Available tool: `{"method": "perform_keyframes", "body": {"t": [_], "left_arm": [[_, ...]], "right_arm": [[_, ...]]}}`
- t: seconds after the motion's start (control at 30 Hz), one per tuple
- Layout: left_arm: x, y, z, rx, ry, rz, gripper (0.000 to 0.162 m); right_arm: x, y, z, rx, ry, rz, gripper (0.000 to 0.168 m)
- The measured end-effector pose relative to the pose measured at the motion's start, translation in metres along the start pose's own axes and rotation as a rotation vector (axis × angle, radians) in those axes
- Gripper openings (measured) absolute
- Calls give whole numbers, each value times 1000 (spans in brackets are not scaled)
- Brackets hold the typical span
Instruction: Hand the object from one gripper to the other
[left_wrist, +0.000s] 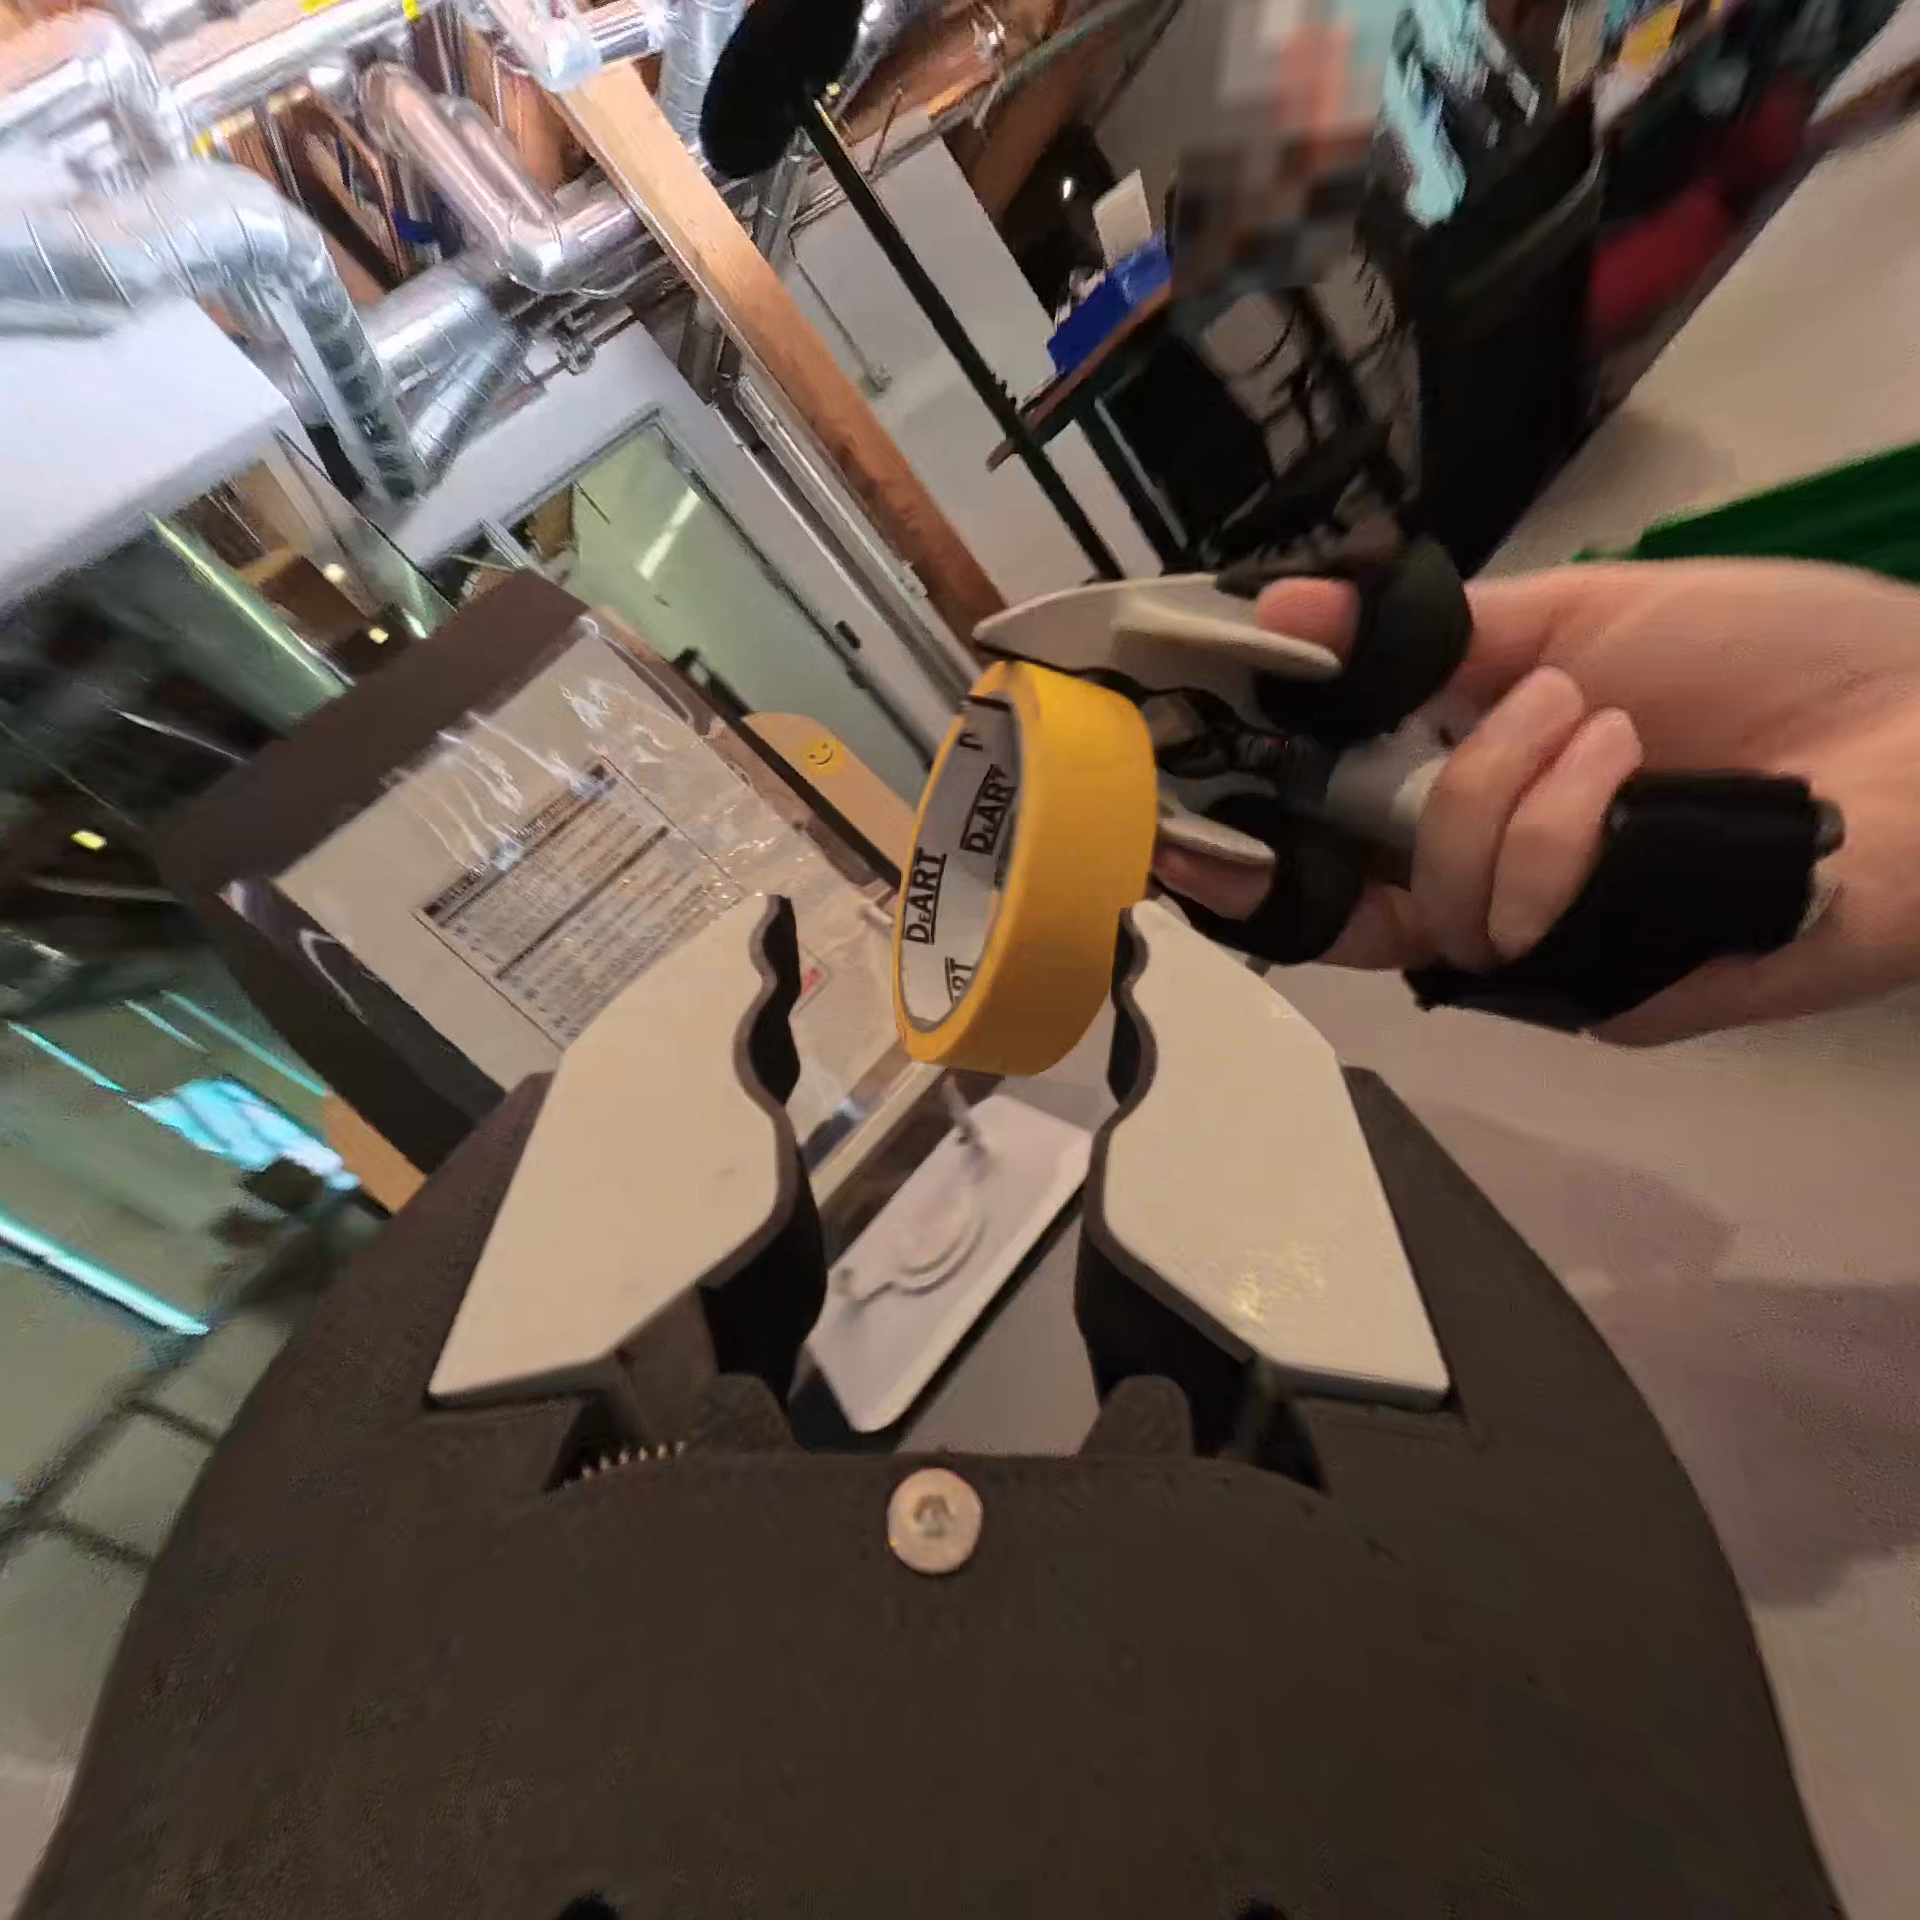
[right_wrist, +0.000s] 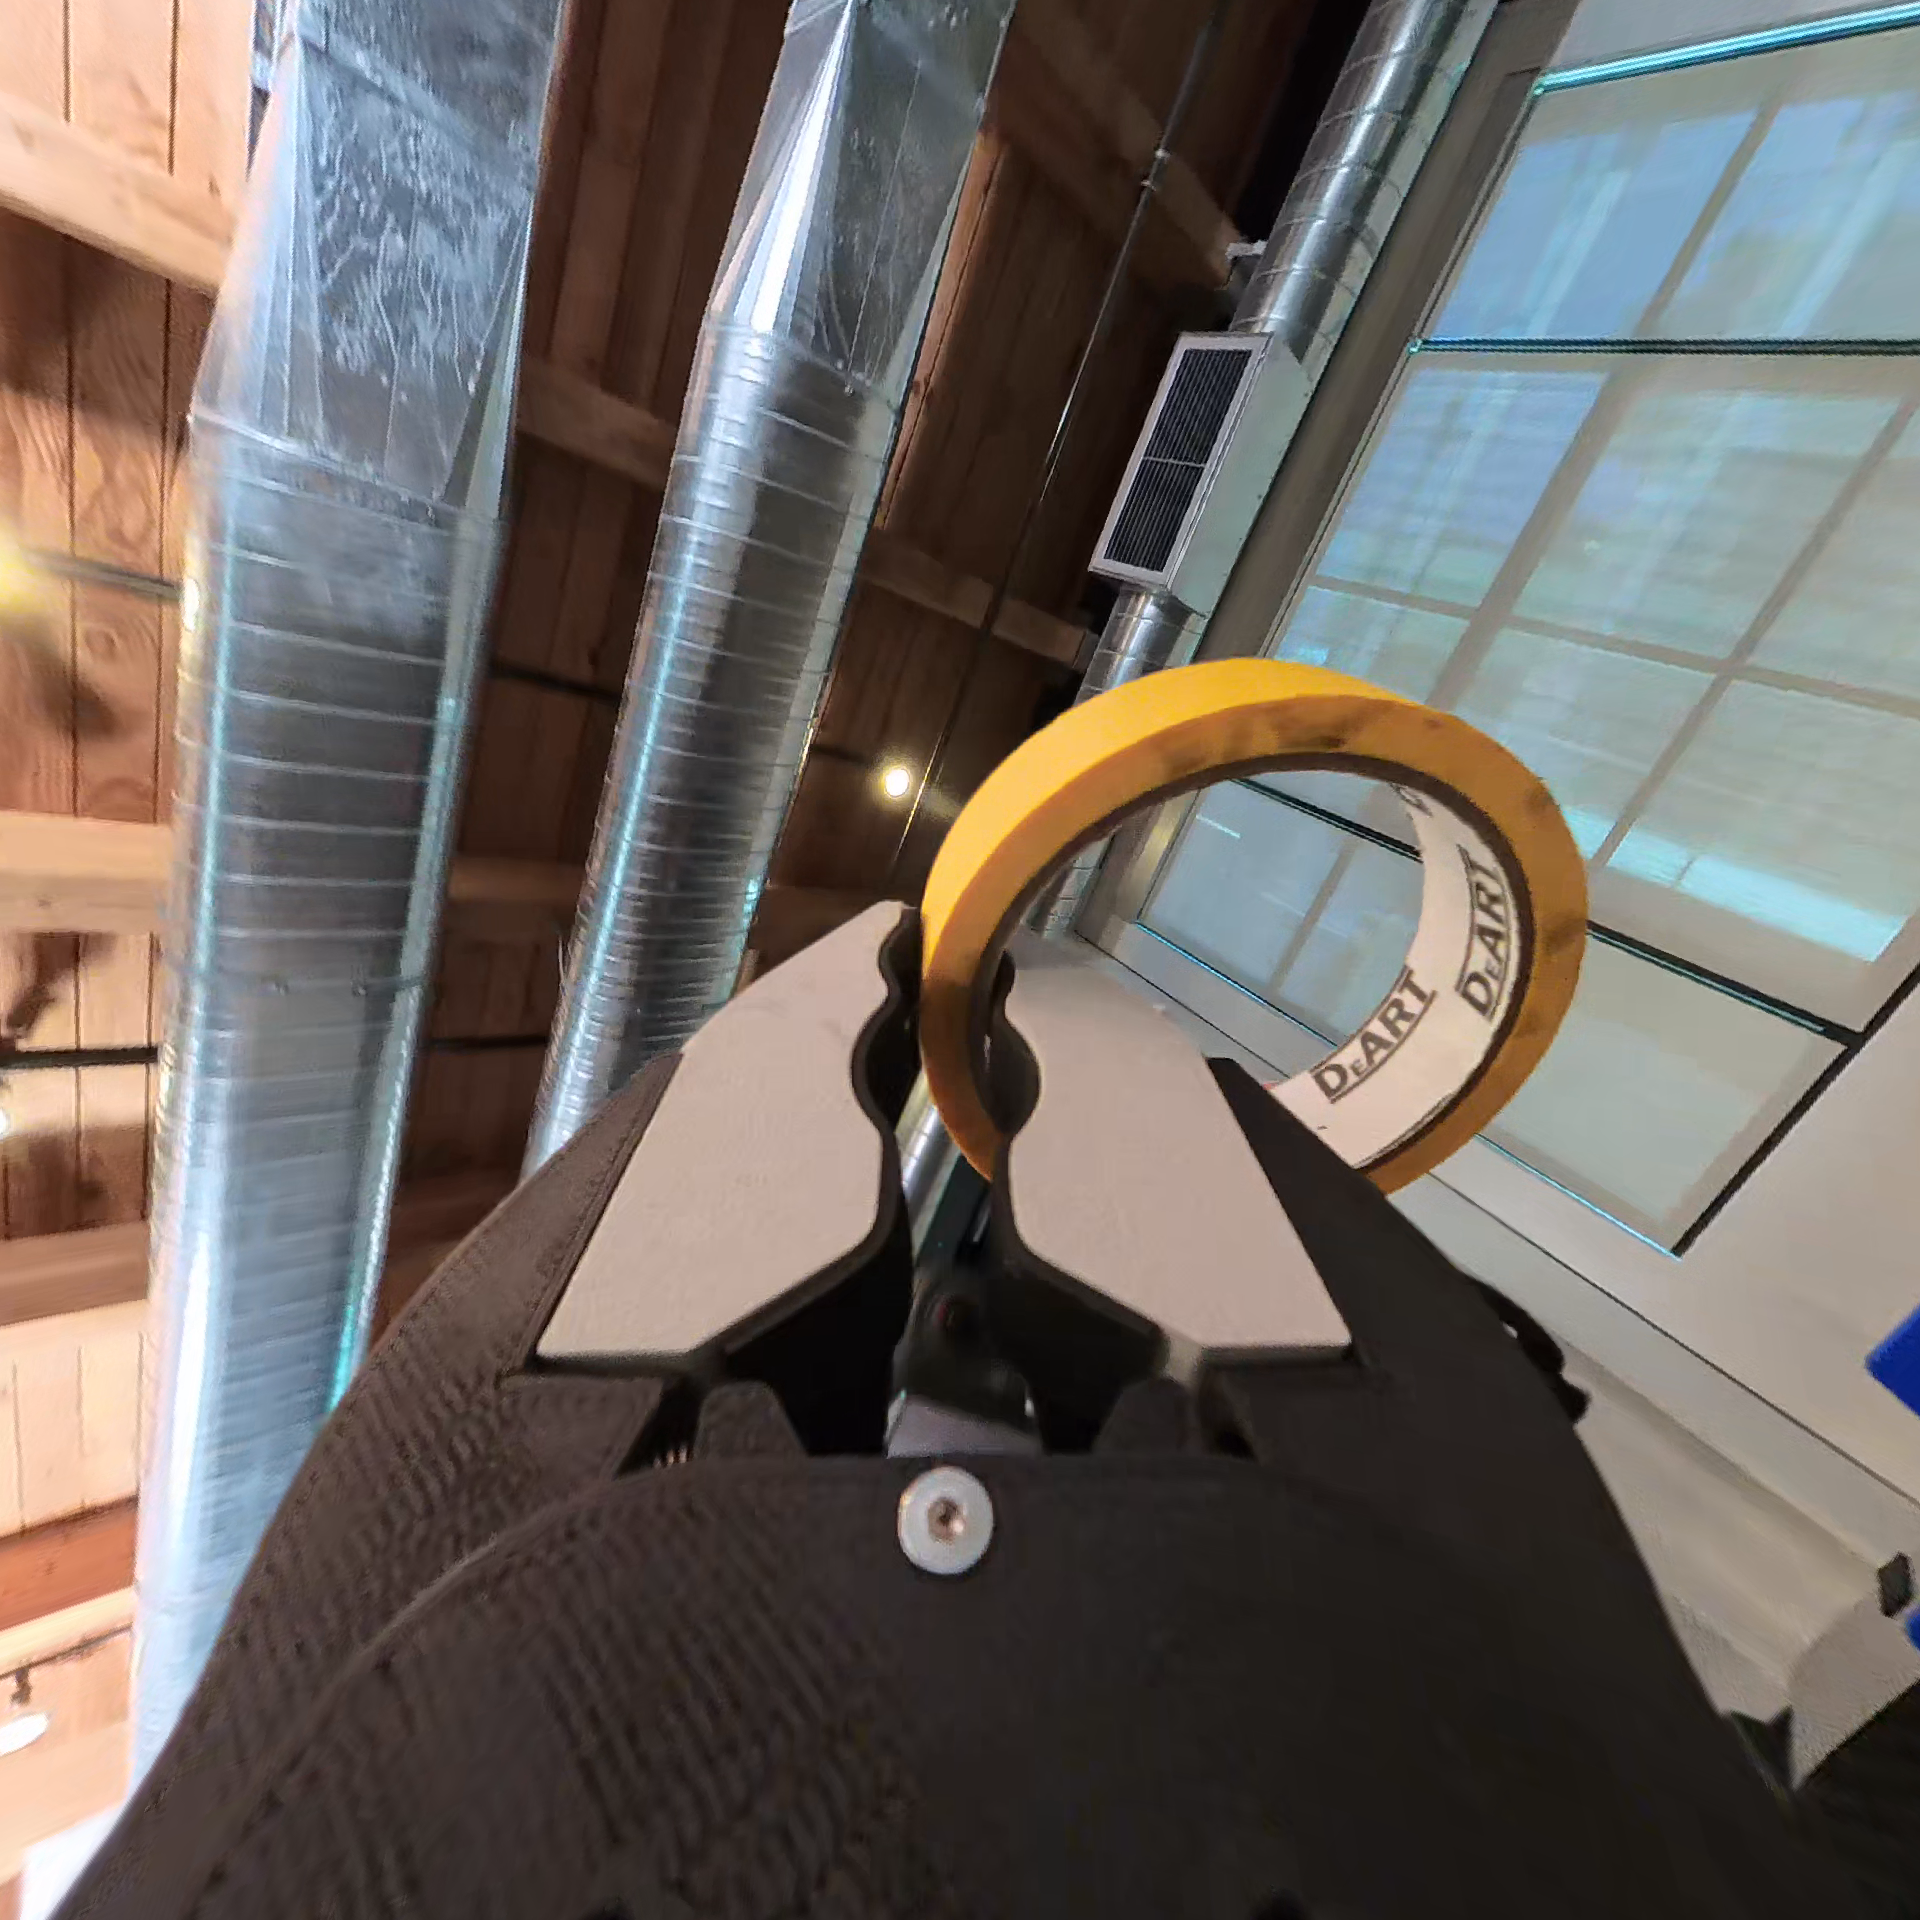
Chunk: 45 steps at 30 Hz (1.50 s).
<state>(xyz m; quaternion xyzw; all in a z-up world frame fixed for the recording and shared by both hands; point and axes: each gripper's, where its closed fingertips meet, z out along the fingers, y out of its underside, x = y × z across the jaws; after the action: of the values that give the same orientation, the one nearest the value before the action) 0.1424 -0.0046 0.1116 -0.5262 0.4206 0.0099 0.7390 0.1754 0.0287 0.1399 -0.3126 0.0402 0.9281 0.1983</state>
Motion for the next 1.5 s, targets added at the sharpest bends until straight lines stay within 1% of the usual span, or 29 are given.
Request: {"method": "perform_keyframes", "body": {"t": [0.03,0.13,0.17,0.2,0.23,0.3,0.37,0.4,0.47,0.5,0.57,0.67,0.7,0.77,0.9,0.93,0.97,1.0,1.03,1.07,1.1,1.13,1.17,1.2,1.23,1.3,1.37,1.43,1.5], "left_arm": [[7,3,2,-29,-11,89,58],[15,16,11,-119,-71,276,37],[13,20,12,-139,-115,337,30],[11,21,13,-142,-158,397,29],[9,22,13,-141,-177,431,28],[7,25,14,-167,-161,387,28],[3,24,12,-155,-137,291,28],[-1,22,11,-141,-127,221,28],[-10,16,6,-97,-91,20,28],[-14,12,3,-64,-56,-110,28],[-22,4,-3,8,46,-410,28],[-34,-3,-13,124,245,-841,28],[-38,-2,-15,156,305,-967,28],[-46,3,-17,197,391,-1165,28],[-56,24,-14,203,439,-1445,28],[-56,28,-13,204,454,-1505,28],[-56,31,-12,204,472,-1555,28],[-54,33,-11,203,493,-1597,28],[-53,34,-10,206,512,-1638,28],[-52,34,-9,214,532,-1680,28],[-51,33,-9,224,555,-1724,28],[-50,34,-9,229,570,-1765,29],[-51,36,-8,229,564,-1791,28],[-51,38,-7,230,571,-1815,28],[-49,39,-7,225,583,-1838,28],[-49,40,-6,232,596,-1890,28],[-48,41,-4,227,595,-1903,28],[-49,39,-5,227,577,-1865,29],[-50,31,-7,237,594,-1788,37]], "right_arm": [[2,1,0,9,2,16,11],[7,7,2,18,6,54,10],[8,10,3,14,8,66,10],[9,12,3,14,9,74,10],[10,11,3,21,10,72,10],[11,12,4,1,38,23,10],[9,19,9,-69,67,-73,12],[7,24,12,-109,86,-126,18],[5,36,18,-203,157,-239,33],[4,45,20,-261,204,-310,35],[2,65,22,-403,279,-502,33],[7,100,15,-691,400,-791,29],[10,109,9,-795,442,-915,27],[20,112,0,-946,546,-1279,29],[37,99,-9,-1158,684,-2215,38],[43,97,-12,-1223,705,-2416,38],[53,97,-15,-1284,712,-2547,38],[64,97,-17,-1324,726,-2591,39],[76,95,-17,-1332,761,-2589,46],[86,90,-17,-1326,814,-2601,57],[94,82,-18,-1329,861,-2657,64],[97,75,-17,-1312,877,-2763,65],[94,70,-12,-1245,845,-2903,61],[91,69,-7,-1162,793,-3008,47],[87,68,-4,-1091,751,-3055,38],[83,67,-2,-1023,724,-3048,38],[82,66,-3,-1025,721,-3037,38],[81,66,-3,-1023,730,-2978,36],[74,71,0,-958,700,-2864,34]]}}
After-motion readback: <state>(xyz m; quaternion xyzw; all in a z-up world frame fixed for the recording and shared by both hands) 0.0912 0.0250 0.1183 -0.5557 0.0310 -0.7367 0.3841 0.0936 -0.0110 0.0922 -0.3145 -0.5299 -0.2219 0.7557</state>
